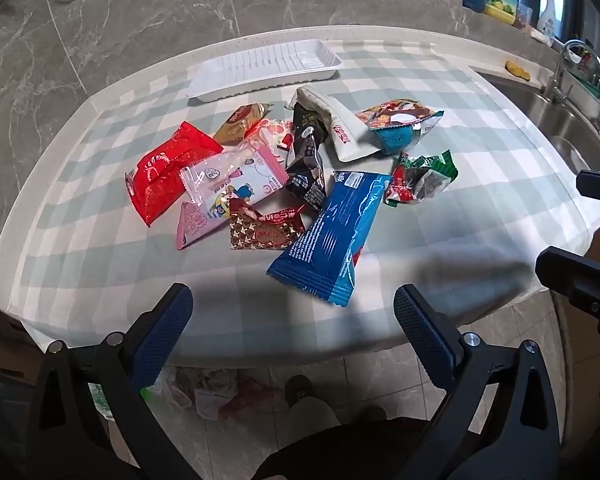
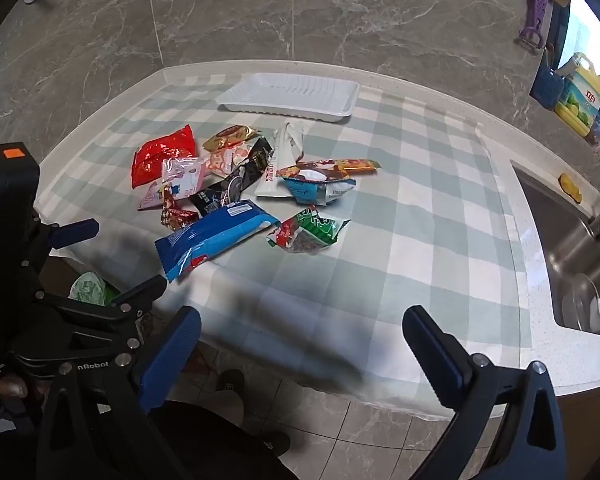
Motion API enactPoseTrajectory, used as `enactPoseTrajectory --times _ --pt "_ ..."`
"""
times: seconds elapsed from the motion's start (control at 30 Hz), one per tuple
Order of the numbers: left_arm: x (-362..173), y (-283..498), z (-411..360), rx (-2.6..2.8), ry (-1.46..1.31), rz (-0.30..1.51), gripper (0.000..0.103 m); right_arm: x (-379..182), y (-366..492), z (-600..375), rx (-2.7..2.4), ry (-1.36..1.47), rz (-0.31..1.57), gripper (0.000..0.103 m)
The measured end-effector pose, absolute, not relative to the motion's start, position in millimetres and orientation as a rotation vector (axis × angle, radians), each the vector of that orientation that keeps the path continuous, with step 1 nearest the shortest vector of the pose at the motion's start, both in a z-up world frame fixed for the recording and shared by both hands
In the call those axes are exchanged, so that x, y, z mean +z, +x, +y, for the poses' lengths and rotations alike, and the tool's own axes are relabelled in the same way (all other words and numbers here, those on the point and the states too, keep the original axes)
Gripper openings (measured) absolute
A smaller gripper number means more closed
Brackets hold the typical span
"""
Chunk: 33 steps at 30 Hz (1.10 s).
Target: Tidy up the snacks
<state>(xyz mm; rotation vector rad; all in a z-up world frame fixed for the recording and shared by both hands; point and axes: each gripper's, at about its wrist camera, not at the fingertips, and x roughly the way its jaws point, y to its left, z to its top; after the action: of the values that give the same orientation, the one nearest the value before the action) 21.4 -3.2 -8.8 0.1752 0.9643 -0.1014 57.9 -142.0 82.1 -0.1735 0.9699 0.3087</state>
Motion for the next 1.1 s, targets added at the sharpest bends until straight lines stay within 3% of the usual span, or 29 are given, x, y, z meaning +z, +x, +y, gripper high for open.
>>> enactPoseTrajectory --times 1.1 --pt "-9.3 21.3 2.4 -0.094 0.17 0.961 0.102 85.4 60.1 -132.8 0.323 -0.174 0.97 0.103"
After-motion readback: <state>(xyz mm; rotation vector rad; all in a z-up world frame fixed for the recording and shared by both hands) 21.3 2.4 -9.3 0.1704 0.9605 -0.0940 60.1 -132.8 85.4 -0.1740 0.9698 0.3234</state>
